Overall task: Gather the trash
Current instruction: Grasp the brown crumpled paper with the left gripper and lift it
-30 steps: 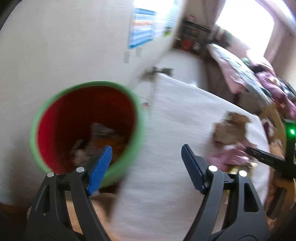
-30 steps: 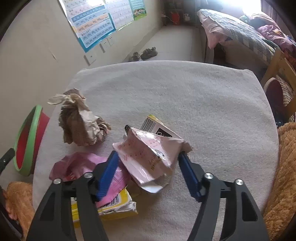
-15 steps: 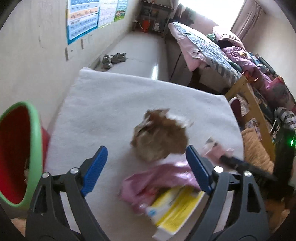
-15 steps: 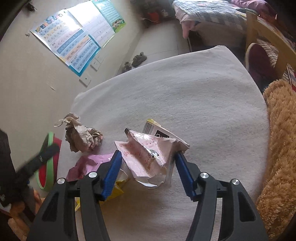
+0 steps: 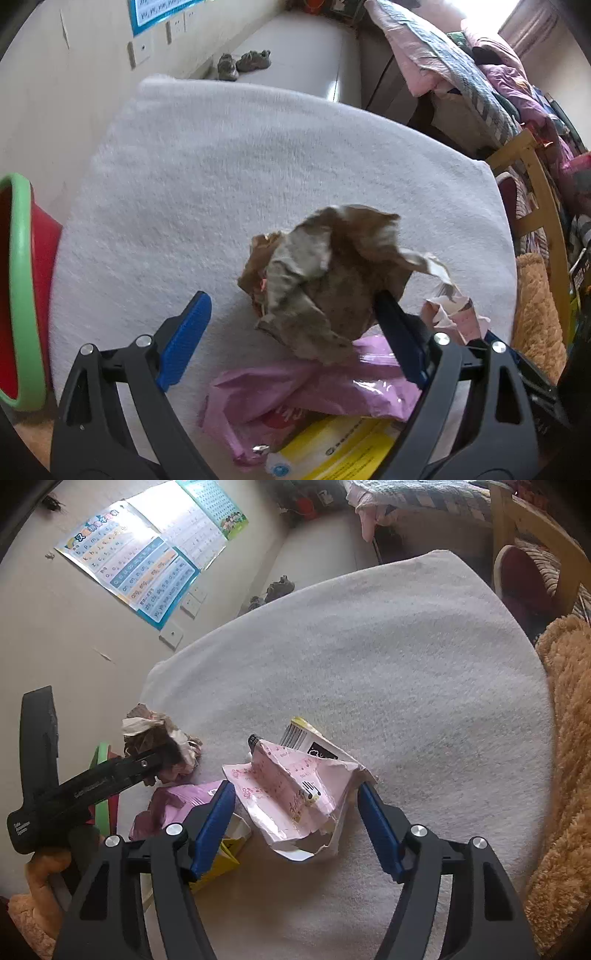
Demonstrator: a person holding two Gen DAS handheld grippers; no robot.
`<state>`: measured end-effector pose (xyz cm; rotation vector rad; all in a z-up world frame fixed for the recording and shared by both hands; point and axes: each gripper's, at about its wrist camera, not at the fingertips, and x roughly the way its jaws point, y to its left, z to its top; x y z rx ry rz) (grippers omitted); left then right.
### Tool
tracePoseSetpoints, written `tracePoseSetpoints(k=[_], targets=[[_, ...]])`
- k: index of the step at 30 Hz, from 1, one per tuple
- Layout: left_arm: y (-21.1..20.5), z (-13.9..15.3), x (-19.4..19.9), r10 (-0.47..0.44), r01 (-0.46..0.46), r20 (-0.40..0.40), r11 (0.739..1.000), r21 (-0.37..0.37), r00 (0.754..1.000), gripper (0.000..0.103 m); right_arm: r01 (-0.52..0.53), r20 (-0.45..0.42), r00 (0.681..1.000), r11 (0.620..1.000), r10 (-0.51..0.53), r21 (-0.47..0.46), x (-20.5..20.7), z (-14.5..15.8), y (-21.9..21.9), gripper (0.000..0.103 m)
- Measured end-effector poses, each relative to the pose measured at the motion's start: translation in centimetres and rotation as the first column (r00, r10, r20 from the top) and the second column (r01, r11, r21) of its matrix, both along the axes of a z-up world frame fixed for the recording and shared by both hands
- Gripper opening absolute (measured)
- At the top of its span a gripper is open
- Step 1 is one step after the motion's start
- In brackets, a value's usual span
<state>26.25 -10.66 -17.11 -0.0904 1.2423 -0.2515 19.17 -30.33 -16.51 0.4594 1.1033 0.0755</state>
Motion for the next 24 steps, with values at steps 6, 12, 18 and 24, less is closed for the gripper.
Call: tracePoseSetpoints(k=[6, 12, 18, 24], targets=[[-1.0, -0.5, 0.1, -0.026, 0.027, -0.012, 0.999, 0.028, 1.0, 0.084, -0.011, -0.011, 1.0, 1.0, 0.011, -0.011, 0.1, -0.1, 0.1, 0.071], [-1.8, 0.4, -0.3, -0.047, 0.046, 0.013, 0.999, 0.016, 0.999, 0.053, -0.006, -0.016, 1.0, 1.0, 0.006, -0.012, 0.0, -0.2, -0.1, 0.073], [-0.2, 3.9, -1.5, 0.0, 0.005, 0.118, 0.999, -0.045, 0.993, 0.05, -0.007, -0.021, 1.0, 1.0, 0.006, -0.01, 0.1, -0.3, -0.2, 0.074], [2.0, 7.3, -3.9, 0.016, -0.013, 0.26, 1.0, -0.015, 0.965, 0.051, -0.01, -0.033, 0.999, 1.0, 0.009, -0.026, 0.3, -0.6, 0.1, 0.08]])
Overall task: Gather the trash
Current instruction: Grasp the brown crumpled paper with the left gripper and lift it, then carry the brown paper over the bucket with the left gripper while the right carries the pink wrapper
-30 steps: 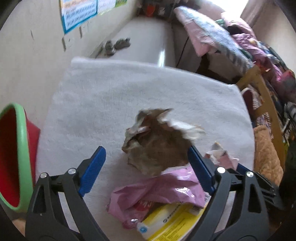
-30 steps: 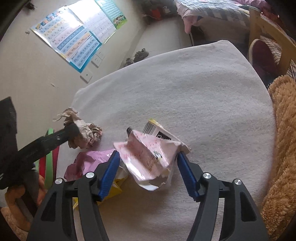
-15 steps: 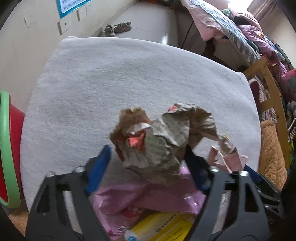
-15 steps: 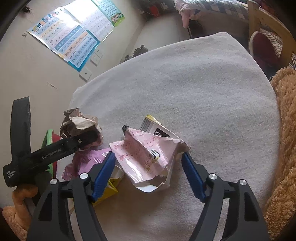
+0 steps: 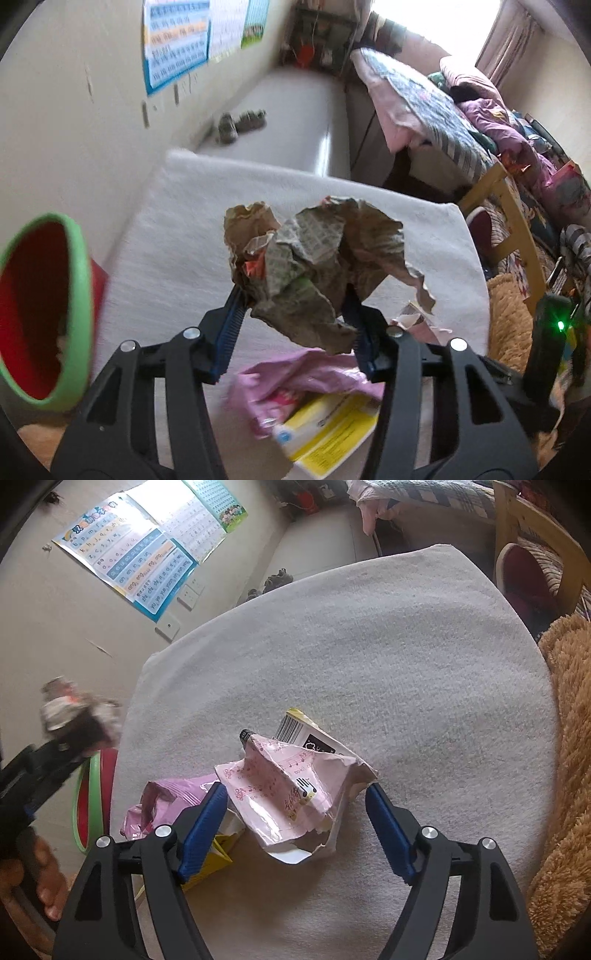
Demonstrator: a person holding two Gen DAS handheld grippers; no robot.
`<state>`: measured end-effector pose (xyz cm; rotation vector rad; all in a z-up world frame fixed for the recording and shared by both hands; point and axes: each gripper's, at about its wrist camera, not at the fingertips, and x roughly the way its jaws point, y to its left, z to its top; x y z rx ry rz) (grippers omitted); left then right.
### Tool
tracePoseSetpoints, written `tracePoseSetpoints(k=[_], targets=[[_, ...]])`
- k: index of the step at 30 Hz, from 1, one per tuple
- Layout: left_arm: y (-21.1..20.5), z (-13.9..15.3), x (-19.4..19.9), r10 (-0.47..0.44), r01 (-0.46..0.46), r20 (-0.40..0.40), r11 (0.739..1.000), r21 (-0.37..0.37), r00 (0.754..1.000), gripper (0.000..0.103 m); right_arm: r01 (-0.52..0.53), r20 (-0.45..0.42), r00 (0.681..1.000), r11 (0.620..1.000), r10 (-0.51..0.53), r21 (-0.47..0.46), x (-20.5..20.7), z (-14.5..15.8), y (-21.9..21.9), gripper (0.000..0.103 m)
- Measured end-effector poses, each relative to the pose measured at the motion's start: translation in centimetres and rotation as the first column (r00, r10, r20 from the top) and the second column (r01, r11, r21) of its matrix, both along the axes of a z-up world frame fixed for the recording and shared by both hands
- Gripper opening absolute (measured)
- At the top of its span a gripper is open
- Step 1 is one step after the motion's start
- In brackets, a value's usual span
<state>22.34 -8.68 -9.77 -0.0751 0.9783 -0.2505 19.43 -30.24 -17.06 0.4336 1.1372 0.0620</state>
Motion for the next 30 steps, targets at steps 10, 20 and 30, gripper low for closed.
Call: tracePoseSetpoints(k=[10, 20, 30], targets=[[5.4, 0.4, -4.1, 0.086, -0.089, 0.062, 0.995, 0.053, 0.994, 0.052, -0.04, 0.02, 0.999, 0.998, 0.041, -0.058, -0.3, 0.0, 0.8, 0.067], [10.2, -1.1, -6.2, 0.204, -0.205, 0.036, 0.978, 0.026, 0.978, 0.052, 0.01, 0.103, 0.995, 0.995, 0.0, -0.099, -1.2, 1.9, 0.9, 0.065], [13.6, -0.7, -6.8, 0.28, -0.283, 0.088, 0.959, 0.025, 0.956, 0.052, -0.013, 0.164, 0.986, 0.992, 0.035, -0.128, -1.2, 4.1, 3.3, 0.065]])
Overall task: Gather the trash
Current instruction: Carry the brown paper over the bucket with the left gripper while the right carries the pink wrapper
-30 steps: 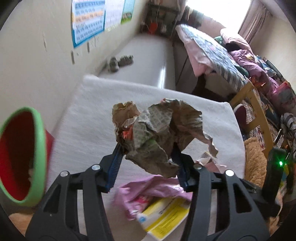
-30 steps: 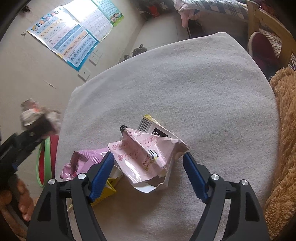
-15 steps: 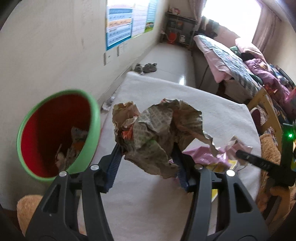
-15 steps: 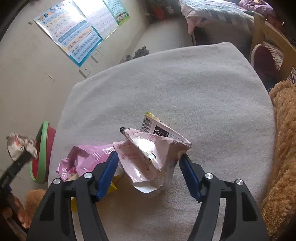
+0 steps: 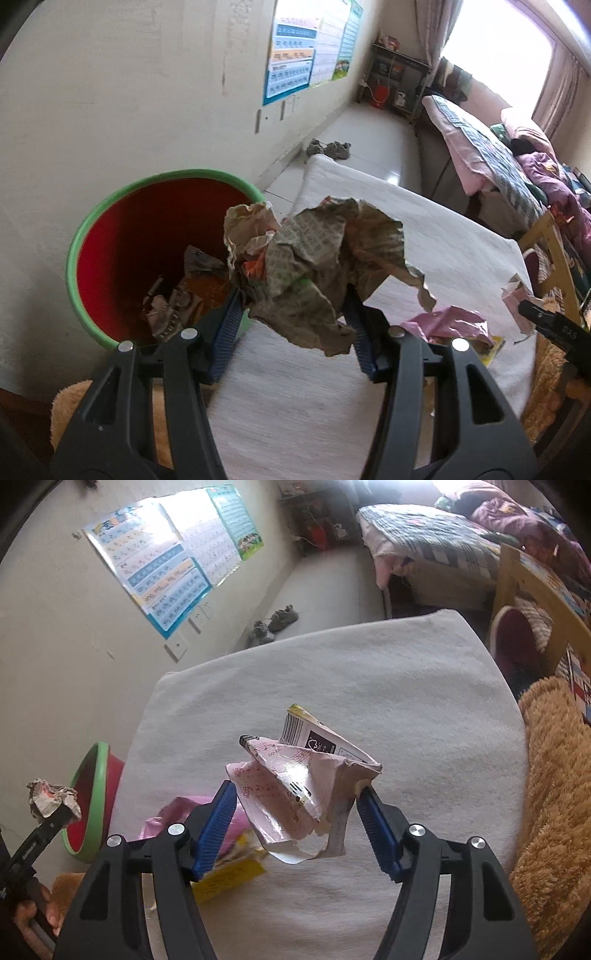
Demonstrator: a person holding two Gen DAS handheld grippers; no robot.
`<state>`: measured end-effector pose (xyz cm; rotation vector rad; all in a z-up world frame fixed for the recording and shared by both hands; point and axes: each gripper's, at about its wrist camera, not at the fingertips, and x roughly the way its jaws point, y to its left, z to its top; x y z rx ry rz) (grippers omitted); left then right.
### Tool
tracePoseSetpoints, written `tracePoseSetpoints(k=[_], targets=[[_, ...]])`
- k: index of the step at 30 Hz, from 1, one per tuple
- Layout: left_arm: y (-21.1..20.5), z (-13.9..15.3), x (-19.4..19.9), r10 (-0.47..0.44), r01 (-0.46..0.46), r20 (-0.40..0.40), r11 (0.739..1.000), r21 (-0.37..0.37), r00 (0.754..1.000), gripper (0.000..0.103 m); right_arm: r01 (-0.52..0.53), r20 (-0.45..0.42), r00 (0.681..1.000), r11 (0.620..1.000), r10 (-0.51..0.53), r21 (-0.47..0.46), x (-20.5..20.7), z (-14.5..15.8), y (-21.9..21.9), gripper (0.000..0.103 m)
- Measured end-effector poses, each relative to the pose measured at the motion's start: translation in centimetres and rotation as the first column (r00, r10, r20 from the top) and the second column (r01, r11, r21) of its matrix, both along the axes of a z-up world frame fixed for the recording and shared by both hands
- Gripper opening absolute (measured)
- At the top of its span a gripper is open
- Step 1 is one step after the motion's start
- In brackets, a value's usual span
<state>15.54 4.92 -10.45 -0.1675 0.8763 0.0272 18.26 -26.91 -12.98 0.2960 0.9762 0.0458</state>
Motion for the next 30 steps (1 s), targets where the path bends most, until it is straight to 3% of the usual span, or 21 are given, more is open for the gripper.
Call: tracePoseSetpoints(k=[30], targets=[[4.9, -0.2, 0.2, 0.121, -0.119, 0.051, 0.992, -0.042, 0.991, 0.052, -0.269, 0.009, 0.963, 0.963, 0.27, -0.027, 0.9, 1.5, 12.2, 0.065]])
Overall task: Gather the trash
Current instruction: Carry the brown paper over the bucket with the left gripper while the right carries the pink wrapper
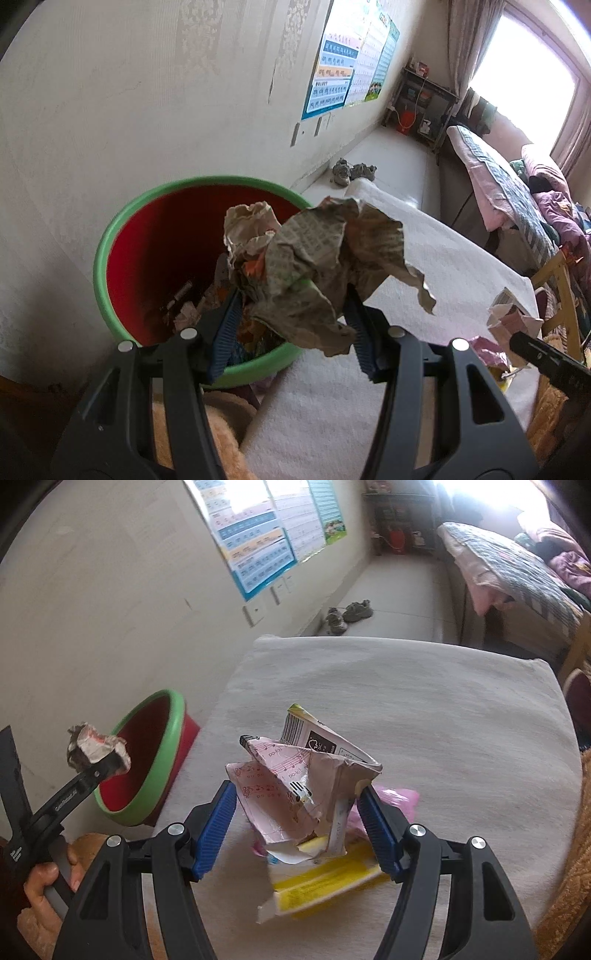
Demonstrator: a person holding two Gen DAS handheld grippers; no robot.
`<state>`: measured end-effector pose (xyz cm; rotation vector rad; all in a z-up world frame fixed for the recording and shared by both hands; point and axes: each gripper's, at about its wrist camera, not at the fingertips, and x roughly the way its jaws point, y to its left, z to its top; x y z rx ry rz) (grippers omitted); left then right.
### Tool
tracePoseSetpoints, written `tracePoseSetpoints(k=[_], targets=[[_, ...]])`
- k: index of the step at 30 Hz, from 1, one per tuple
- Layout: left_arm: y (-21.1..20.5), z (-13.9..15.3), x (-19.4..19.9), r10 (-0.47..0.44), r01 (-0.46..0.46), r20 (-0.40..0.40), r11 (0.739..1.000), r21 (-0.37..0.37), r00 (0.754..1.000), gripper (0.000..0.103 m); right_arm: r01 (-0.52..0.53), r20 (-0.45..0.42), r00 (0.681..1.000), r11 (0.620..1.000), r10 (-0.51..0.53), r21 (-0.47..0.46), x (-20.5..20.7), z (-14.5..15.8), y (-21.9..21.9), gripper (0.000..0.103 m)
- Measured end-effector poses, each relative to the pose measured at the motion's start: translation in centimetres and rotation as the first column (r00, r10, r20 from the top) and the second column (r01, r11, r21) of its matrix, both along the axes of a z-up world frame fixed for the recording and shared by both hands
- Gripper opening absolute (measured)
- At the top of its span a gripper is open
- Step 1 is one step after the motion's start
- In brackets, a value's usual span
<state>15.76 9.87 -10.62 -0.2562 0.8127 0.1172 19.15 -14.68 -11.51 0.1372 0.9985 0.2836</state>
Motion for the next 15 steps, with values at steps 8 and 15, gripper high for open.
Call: tracePoseSetpoints(k=[8, 15], targets=[[1.8, -0.6, 1.5, 0.042, -0.042, -0.001, 0.999, -0.033, 0.999, 0.052, -0.095, 0.023, 0.995, 0.995, 0.095, -0.006, 1.1, 0.8, 4.2, 0.066], [2.4, -1.4, 1.6, 0.057, -0.058, -0.021, 0.996, -0.069, 0.998, 0.052, -0.121, 0.04, 0.992, 0.993, 0.121, -0.01, 1.9, 1.2, 6.0, 0.066]])
